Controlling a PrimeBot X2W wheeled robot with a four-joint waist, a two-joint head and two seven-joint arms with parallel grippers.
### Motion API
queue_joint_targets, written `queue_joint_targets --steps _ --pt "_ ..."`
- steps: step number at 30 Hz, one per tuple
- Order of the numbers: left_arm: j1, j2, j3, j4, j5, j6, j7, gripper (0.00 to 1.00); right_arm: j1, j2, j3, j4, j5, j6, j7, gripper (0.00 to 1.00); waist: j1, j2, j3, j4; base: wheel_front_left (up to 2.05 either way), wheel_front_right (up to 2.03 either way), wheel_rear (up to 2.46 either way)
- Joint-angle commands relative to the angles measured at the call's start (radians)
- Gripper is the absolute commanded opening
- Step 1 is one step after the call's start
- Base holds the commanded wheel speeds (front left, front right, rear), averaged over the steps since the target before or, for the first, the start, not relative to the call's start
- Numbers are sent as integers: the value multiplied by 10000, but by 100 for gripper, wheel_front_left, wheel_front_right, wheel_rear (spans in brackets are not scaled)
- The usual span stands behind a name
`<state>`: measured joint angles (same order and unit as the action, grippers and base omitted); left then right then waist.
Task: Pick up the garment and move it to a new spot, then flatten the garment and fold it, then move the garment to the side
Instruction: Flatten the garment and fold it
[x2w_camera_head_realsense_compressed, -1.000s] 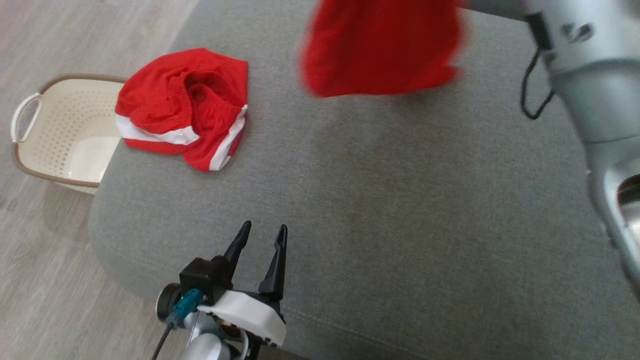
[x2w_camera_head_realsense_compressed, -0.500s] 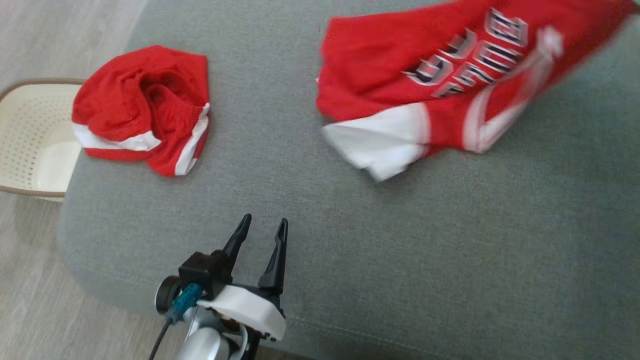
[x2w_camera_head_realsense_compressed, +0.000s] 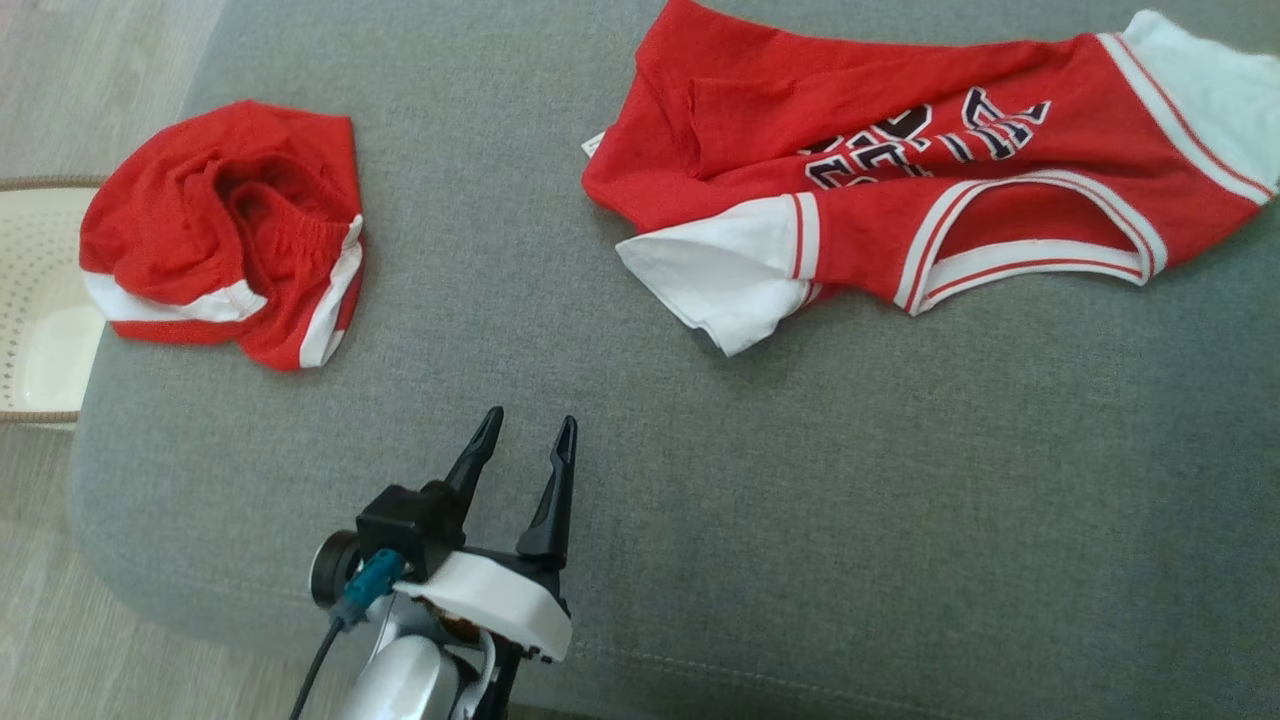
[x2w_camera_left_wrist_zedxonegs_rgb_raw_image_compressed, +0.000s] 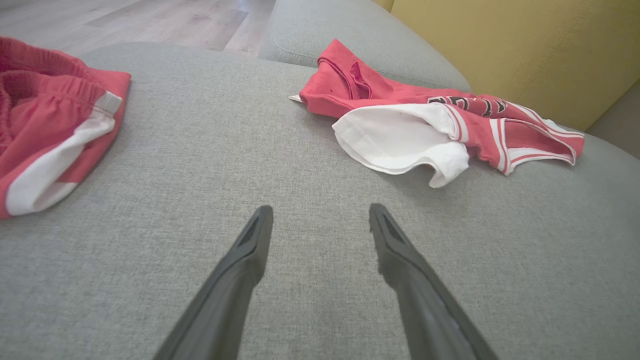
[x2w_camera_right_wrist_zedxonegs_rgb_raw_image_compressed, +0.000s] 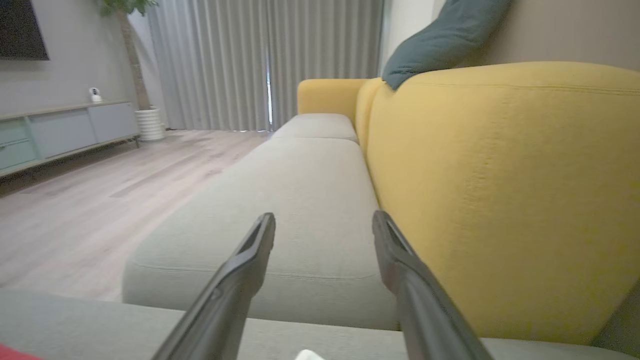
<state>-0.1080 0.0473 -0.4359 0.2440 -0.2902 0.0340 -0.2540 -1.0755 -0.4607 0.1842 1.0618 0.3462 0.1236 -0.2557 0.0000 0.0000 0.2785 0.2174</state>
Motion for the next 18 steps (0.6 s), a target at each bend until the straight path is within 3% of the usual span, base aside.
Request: queue_joint_targets --steps 1,9,18 --pt "-229 30 363 -251 117 -18 -78 100 364 322 145 -496 -120 71 -60 100 0 0 -63 -54 0 0 0" --pt "-80 30 436 -153 109 -52 -78 100 1982 1742 1945 -1922 179 71 105 100 0 0 -333 -72 0 0 0" --pt "25 30 424 -144 69 -90 -78 100 3317 2257 4742 -3145 608 71 914 100 0 0 -370 122 0 0 0"
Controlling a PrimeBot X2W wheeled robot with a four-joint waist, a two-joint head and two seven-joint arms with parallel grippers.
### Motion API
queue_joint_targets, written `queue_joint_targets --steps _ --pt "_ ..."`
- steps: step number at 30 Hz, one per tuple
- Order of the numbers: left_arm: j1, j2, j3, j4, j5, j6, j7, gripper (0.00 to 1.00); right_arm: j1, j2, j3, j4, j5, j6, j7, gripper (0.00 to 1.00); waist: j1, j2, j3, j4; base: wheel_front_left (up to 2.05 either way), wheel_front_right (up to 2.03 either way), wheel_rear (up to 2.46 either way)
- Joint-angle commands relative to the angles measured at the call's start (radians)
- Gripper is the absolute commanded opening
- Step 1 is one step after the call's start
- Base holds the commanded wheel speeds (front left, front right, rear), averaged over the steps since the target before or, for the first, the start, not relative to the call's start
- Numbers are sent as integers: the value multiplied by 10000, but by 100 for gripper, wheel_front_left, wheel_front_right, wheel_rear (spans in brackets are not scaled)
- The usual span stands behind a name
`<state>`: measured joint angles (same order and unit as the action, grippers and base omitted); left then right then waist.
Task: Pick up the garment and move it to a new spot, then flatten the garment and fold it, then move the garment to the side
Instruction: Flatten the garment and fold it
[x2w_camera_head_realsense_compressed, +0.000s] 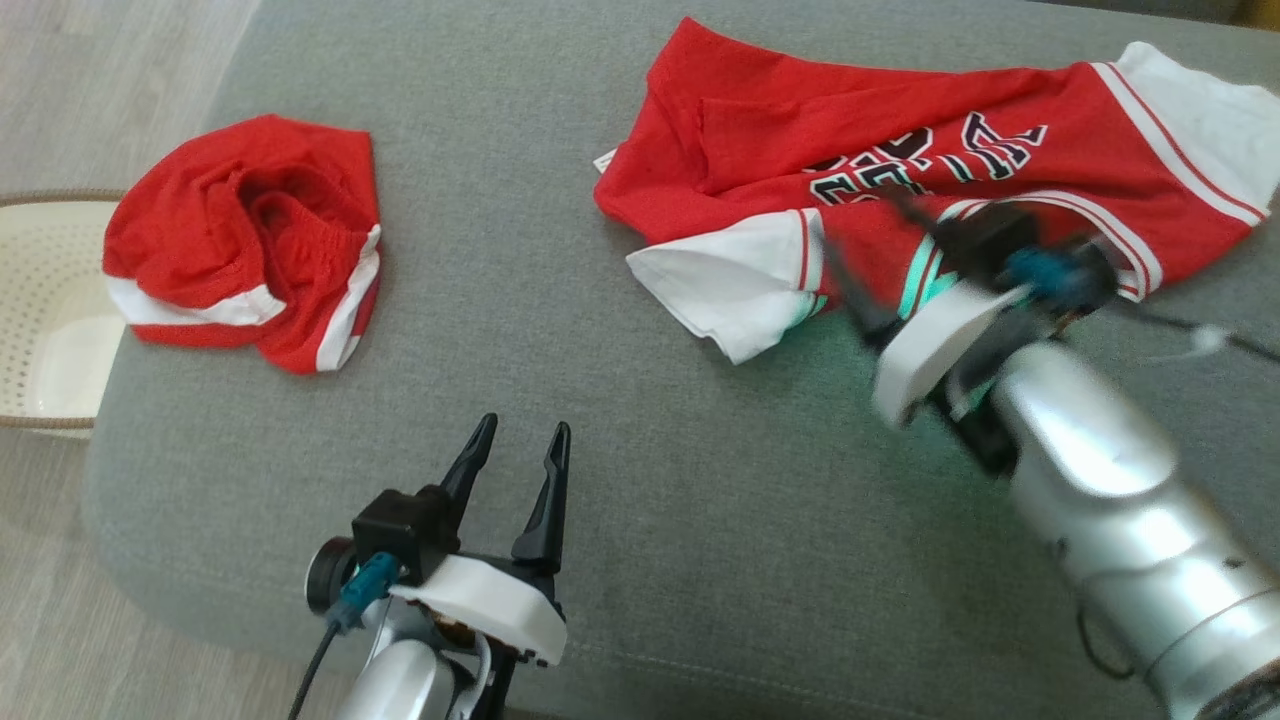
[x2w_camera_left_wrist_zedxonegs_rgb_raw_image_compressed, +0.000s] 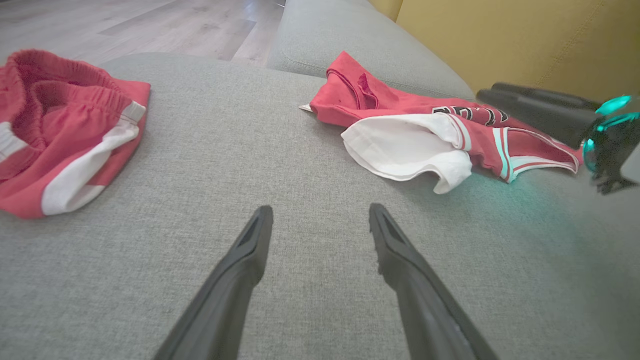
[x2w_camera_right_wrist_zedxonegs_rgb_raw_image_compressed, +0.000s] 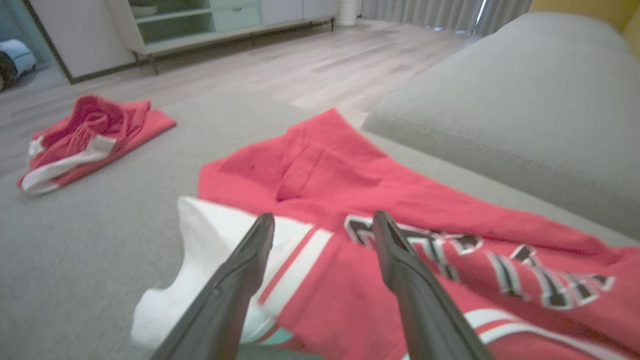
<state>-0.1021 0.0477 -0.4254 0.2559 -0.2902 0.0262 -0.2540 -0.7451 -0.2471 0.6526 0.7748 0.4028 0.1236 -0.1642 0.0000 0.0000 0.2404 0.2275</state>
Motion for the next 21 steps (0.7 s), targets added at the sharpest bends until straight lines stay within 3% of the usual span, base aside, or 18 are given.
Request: queue_joint_targets --steps 1,5,10,21 --pt "-42 26 301 -262 56 -14 -78 100 95 158 356 -341 50 71 121 100 0 0 23 54 0 0 0" --pt "-99 26 196 -269 2 -6 -78 100 170 218 1210 -368 -141 71 438 100 0 0 91 218 0 0 0" --pt "-83 26 153 -261 -43 20 -78 100 18 352 1534 92 -820 71 537 100 0 0 117 402 0 0 0" --pt "-22 26 135 -316 -97 80 -78 100 -227 836 266 1133 -2770 71 68 100 0 0 172 505 0 0 0"
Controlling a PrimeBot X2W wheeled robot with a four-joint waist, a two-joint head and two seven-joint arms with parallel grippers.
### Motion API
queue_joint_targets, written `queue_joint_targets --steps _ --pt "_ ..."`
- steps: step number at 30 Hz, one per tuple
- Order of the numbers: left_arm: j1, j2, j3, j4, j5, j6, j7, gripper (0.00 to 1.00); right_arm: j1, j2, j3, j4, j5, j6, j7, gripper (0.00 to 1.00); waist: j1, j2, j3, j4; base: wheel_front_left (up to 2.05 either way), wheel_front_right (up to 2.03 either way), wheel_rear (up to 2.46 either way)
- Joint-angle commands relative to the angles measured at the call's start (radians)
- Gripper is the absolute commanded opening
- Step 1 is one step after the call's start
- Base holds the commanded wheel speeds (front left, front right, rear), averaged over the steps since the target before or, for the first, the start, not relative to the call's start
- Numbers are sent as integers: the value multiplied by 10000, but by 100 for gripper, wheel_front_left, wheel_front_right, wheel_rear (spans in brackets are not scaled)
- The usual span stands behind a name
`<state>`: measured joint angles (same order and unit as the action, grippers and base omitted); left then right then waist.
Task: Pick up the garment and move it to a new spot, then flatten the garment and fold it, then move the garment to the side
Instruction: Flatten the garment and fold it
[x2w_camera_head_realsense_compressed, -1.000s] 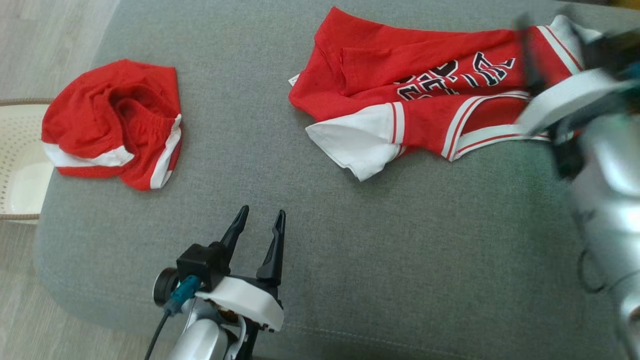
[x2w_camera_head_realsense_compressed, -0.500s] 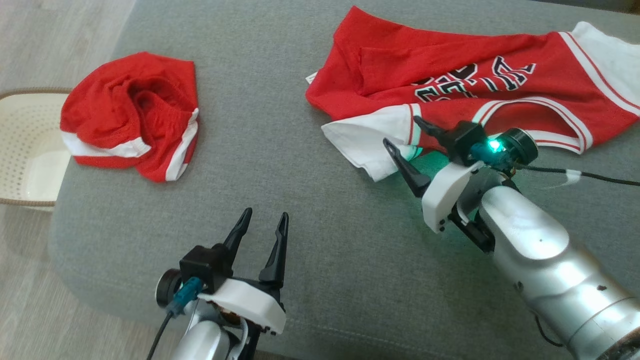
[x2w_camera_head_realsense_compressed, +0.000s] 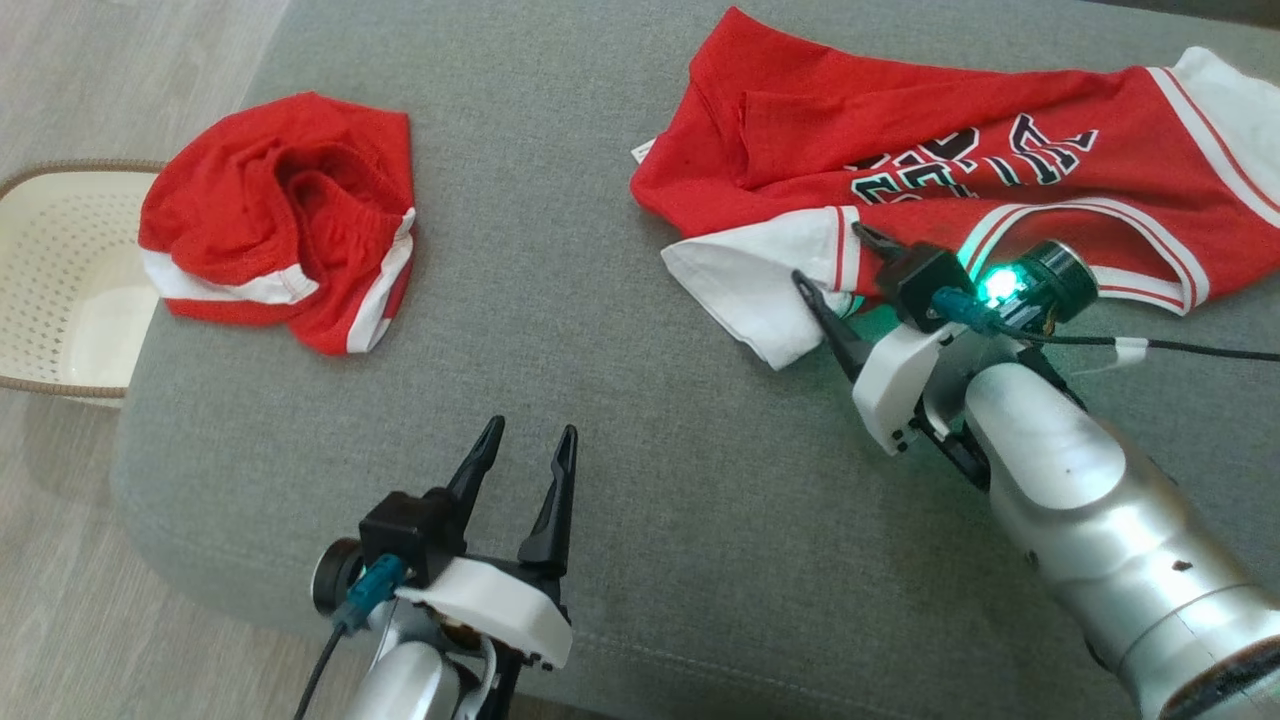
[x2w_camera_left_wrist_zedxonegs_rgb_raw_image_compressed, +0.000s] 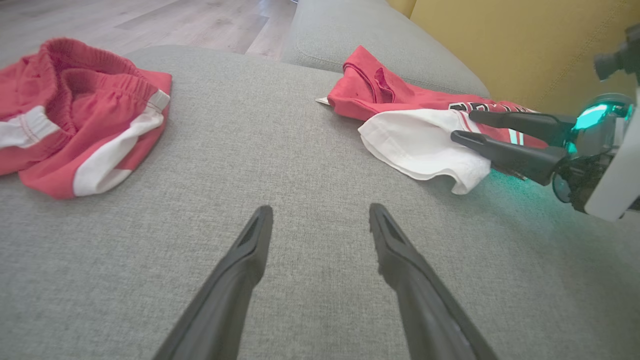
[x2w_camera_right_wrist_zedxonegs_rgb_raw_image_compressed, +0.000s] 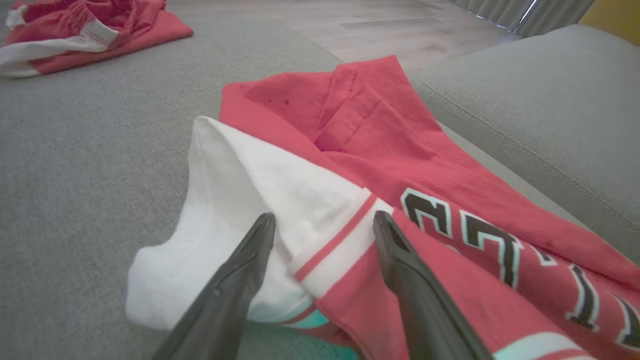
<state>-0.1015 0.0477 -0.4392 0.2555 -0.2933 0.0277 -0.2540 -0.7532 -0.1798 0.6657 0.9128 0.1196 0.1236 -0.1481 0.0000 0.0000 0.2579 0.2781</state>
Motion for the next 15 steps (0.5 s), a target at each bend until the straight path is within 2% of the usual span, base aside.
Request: queue_joint_targets --steps 1,2,3,5,6,7,9,15 --pt "-41 26 263 -314 -77 66 -78 100 -152 273 -144 -107 -223 71 -93 100 0 0 17 -18 0 0 0" --pt "-50 26 258 -317 -83 67 -78 100 -156 326 -271 -52 -356 71 -99 99 0 0 29 -26 0 0 0" --pt "-58 26 254 -321 -90 69 -78 100 -160 371 -381 4 -490 71 -93 85 0 0 43 -31 0 0 0" --pt "-85 26 243 -327 -99 70 -78 100 -157 464 -569 107 -704 71 -69 48 0 0 70 -36 0 0 0" --pt "-100 26 240 -327 -103 69 -78 100 -157 506 -632 151 -802 71 -48 43 0 0 83 -36 0 0 0" --pt "-116 26 240 -329 -105 70 -78 100 -152 549 -698 179 -866 71 -54 33 0 0 95 -36 0 0 0" --pt "-130 26 252 -340 -108 79 -78 100 -150 610 -801 195 -1011 71 -137 0 0 0 105 -51 0 0 0" --pt "-51 26 384 -328 -87 86 -78 100 -35 620 -1258 55 -1108 71 -574 0 0 0 -57 -354 0 0 0"
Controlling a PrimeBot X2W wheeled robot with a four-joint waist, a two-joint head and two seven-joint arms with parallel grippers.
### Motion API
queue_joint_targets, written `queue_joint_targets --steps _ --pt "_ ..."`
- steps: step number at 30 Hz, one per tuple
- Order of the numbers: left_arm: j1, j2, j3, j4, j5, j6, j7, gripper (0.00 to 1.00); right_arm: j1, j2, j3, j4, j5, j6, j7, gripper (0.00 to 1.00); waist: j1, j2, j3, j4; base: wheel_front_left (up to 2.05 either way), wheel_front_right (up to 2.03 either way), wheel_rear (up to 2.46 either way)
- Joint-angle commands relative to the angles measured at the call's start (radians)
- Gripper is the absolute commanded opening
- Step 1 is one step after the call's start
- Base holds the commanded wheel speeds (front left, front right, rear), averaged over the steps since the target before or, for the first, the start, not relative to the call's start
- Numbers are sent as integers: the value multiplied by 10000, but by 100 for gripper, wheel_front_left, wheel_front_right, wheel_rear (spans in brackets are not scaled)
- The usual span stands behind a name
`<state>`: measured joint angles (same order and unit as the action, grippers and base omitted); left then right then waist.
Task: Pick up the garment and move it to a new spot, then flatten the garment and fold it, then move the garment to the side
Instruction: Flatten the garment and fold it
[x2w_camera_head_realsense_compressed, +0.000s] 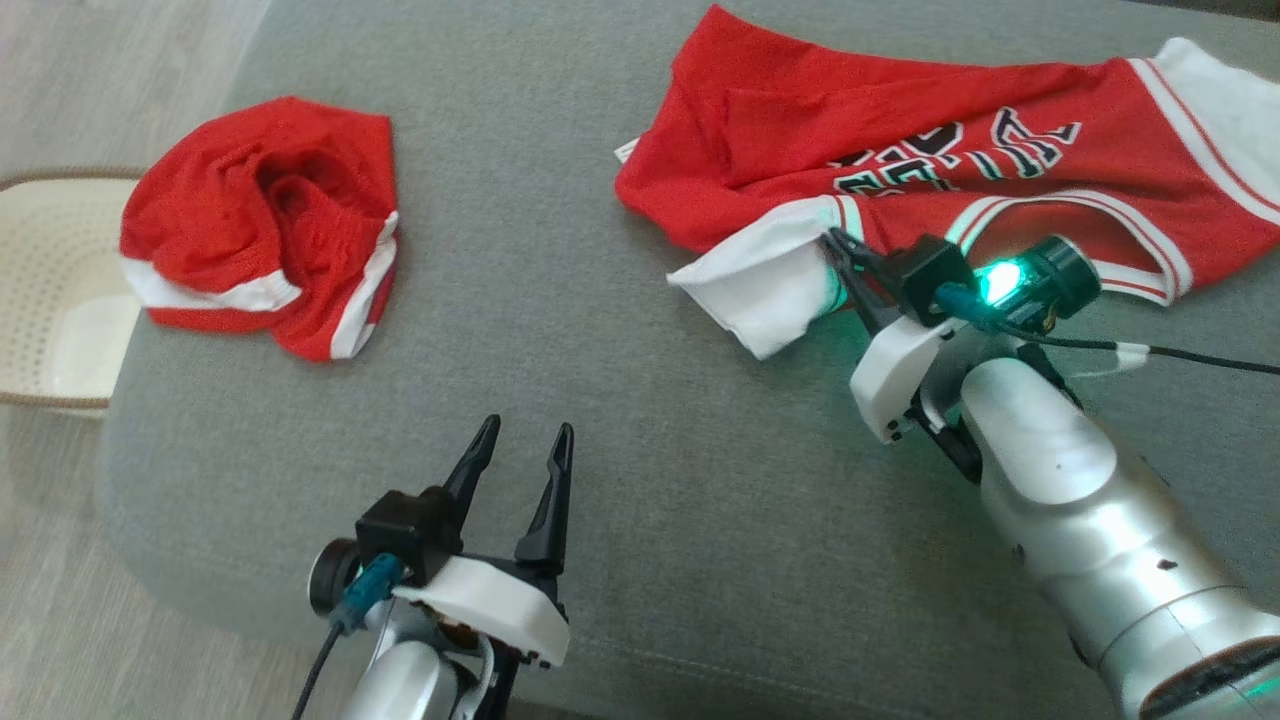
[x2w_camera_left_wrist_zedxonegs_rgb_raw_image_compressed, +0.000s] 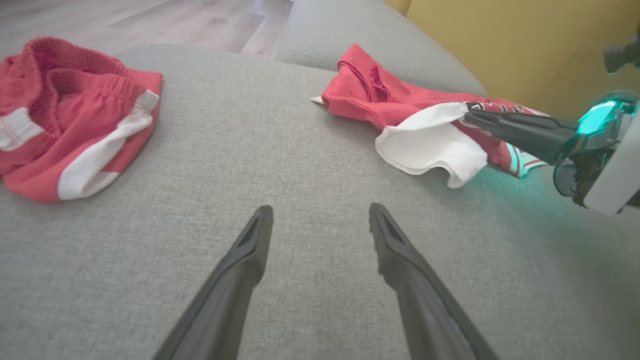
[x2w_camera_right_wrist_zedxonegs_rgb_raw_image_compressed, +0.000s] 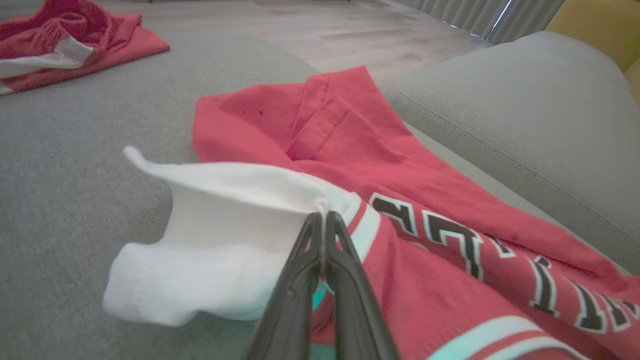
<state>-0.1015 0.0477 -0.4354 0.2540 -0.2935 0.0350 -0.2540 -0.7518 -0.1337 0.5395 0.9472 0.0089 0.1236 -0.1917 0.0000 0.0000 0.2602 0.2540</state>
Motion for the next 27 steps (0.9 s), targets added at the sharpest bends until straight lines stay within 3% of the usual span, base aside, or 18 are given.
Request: queue_joint_targets --steps 1,7,17,27 --pt "-33 26 359 -308 -66 -3 -78 100 -9 127 -122 -342 33 71 -216 0 0 0 -128 -204 0 0 0" --pt "29 26 483 -300 17 -49 -78 100 389 -186 -801 -846 223 71 -494 0 0 0 -402 -794 0 0 0" --pt "67 26 688 -235 129 -133 -78 100 1898 -1286 -2411 -2586 676 71 -626 0 0 0 -757 -2106 0 0 0" --pt "-9 26 814 -105 97 -177 -78 100 3756 -1834 -4045 -4219 827 71 4 0 0 0 -841 -2770 0 0 0"
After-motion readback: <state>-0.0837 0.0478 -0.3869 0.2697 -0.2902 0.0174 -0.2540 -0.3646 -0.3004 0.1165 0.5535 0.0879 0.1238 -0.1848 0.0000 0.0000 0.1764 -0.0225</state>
